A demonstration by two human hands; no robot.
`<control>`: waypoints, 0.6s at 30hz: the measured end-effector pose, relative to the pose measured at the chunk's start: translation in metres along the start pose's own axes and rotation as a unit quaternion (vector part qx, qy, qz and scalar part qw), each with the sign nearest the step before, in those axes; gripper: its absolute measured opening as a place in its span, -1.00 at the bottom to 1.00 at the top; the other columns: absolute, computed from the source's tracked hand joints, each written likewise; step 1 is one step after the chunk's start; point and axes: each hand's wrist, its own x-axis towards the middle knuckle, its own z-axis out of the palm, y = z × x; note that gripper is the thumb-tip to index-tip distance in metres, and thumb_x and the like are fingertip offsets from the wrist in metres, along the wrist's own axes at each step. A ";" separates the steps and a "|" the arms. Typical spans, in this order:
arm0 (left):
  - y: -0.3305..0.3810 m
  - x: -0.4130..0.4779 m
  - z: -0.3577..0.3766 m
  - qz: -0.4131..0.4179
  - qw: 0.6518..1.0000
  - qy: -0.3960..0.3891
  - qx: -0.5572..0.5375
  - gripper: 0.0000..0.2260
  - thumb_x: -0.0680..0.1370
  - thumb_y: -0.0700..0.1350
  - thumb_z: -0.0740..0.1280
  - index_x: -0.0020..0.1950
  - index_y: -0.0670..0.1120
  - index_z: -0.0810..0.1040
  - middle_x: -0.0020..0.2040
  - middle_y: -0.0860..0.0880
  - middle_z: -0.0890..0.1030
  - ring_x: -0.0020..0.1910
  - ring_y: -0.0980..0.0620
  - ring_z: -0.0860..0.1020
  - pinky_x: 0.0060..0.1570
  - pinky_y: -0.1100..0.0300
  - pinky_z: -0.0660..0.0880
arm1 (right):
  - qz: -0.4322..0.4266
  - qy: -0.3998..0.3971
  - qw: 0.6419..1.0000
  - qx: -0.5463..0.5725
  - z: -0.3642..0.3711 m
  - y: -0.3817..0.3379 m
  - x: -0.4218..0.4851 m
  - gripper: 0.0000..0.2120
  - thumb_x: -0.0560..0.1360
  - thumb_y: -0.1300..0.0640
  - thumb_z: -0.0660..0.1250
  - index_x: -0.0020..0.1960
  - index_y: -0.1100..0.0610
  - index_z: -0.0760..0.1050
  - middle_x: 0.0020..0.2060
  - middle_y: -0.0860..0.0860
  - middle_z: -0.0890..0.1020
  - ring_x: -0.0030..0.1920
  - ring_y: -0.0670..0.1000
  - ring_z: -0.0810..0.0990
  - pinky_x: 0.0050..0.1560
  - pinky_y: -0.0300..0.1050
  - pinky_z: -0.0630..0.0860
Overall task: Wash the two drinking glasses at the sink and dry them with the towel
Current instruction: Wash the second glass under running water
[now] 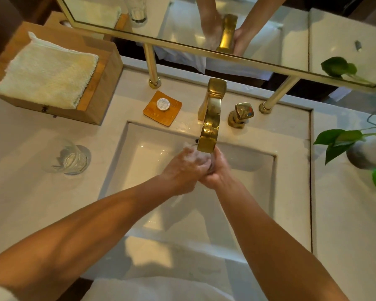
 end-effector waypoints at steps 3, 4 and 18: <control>0.002 0.002 0.002 0.006 0.999 0.008 -0.039 -0.76 0.36 -0.21 0.37 0.02 -0.10 0.60 -0.02 -0.08 0.60 -0.01 -0.08 0.56 0.09 0.05 0.49 | 0.021 0.024 0.999 -0.024 0.001 -0.003 0.000 -0.56 0.48 -0.16 0.41 -0.03 0.25 0.67 -0.16 0.13 0.71 -0.11 0.09 0.70 0.10 -0.01 0.62; 0.002 0.003 0.002 0.023 0.999 -0.011 -0.028 -0.78 0.37 -0.21 0.34 0.00 -0.10 0.59 -0.05 -0.07 0.60 -0.04 -0.05 0.57 0.02 0.09 0.50 | 0.031 0.034 0.999 -0.016 0.000 -0.003 0.000 -0.56 0.47 -0.16 0.43 -0.02 0.25 0.67 -0.15 0.13 0.71 -0.09 0.08 0.70 0.10 -0.01 0.62; -0.014 0.015 -0.023 -0.010 0.984 -0.107 -0.139 -0.94 0.54 -0.17 0.39 -0.01 -0.12 0.58 -0.09 0.02 0.54 -0.11 0.10 0.50 -0.07 0.27 0.41 | -0.019 0.035 0.999 -0.025 -0.001 0.007 0.000 -0.50 0.54 -0.15 0.36 0.31 0.18 0.56 0.20 0.19 0.65 0.19 0.18 0.63 0.30 0.17 0.50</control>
